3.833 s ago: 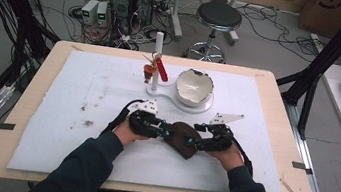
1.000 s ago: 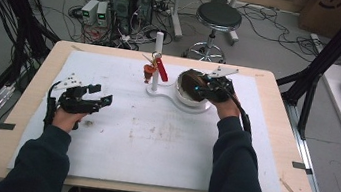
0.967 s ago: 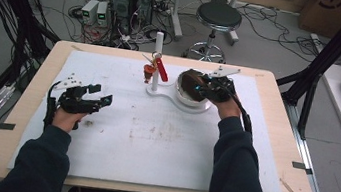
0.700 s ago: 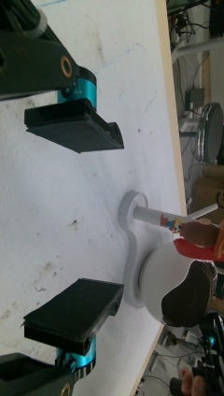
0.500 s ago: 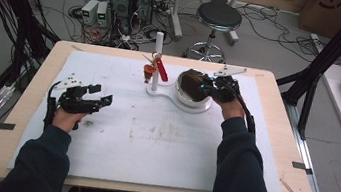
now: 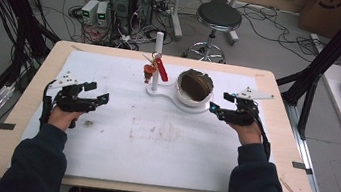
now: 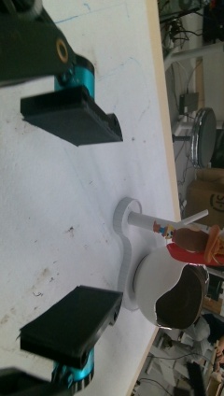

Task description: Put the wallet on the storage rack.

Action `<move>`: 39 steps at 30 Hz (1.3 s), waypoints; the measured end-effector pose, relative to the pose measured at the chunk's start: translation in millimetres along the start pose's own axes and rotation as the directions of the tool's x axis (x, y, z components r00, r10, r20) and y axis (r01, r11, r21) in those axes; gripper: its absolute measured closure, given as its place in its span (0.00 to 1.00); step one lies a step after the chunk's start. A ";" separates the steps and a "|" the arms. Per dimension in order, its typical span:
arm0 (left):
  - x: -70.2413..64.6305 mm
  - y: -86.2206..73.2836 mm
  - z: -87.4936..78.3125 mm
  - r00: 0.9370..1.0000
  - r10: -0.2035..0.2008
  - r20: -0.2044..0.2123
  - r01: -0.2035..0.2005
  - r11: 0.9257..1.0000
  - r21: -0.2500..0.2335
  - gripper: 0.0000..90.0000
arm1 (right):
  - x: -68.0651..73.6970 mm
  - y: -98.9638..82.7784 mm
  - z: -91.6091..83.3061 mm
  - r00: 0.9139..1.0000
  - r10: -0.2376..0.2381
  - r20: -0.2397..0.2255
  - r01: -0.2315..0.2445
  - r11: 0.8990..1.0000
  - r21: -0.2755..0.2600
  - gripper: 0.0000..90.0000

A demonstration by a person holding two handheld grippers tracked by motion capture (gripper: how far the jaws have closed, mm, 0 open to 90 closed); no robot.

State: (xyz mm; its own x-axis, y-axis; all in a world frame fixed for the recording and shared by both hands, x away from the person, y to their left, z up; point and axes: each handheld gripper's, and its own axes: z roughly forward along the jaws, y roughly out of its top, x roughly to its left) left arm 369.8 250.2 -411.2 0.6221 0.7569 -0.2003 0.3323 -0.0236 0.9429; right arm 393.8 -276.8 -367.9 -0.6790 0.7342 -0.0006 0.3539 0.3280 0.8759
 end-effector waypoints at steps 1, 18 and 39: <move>0.2 0.1 -0.2 1.000 0.003 -0.005 -0.003 1.000 -0.001 0.21 | 1.2 -4.6 -3.7 1.000 0.001 0.001 -0.001 1.000 0.006 0.27; -6.8 2.1 1.5 0.998 0.055 -0.024 -0.055 0.998 -0.034 0.21 | 4.6 -51.9 -43.5 0.995 0.022 0.093 -0.019 0.999 -0.038 0.24; -14.3 0.0 1.7 0.998 0.064 -0.006 -0.065 0.997 -0.034 0.22 | 2.2 -61.0 -50.2 0.989 0.030 0.145 -0.025 0.999 -0.033 0.24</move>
State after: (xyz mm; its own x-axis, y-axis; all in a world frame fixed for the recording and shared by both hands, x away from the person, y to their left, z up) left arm 362.1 238.2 -408.8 0.6379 0.7578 -0.1375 0.2674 -0.0505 0.9622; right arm 338.4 -325.0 -397.2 -0.5675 0.8222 -0.0444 0.3495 0.2894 0.8912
